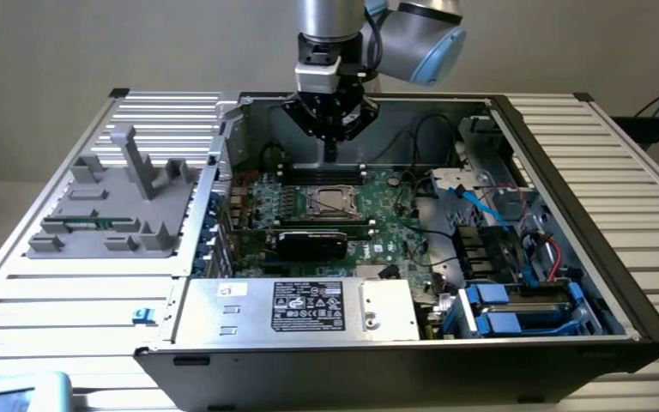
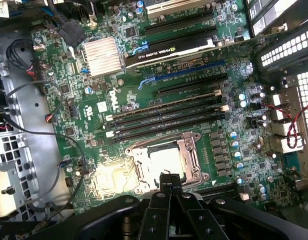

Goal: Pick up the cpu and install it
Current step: 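Install the second cpu locking lever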

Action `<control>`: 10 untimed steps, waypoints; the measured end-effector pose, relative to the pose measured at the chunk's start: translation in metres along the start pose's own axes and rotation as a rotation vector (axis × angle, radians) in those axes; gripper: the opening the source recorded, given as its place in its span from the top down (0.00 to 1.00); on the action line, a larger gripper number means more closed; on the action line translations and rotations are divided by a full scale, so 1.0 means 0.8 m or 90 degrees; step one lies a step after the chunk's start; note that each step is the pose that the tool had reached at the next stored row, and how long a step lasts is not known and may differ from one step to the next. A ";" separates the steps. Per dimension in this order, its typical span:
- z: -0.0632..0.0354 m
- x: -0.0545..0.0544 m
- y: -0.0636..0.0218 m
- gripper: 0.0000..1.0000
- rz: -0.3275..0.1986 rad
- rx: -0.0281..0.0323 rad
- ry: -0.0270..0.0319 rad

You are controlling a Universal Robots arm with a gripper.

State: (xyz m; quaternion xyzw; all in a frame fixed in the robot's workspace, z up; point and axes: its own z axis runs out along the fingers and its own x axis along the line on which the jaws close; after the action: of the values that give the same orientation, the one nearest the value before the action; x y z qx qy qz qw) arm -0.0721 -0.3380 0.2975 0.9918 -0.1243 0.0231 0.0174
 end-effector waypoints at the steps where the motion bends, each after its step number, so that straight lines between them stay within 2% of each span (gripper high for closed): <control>1: 0.000 -0.001 0.000 0.89 0.000 0.0000 0.0000; 6: 0.000 -0.006 0.007 0.89 0.000 0.0031 -0.0008; 8: 0.000 -0.008 0.011 0.89 0.000 0.0067 -0.0017; 10: 0.000 -0.008 0.016 0.89 0.000 0.0125 -0.0032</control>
State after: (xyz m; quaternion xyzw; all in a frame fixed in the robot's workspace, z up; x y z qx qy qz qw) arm -0.0817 -0.3487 0.2975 0.9920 -0.1245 0.0219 0.0074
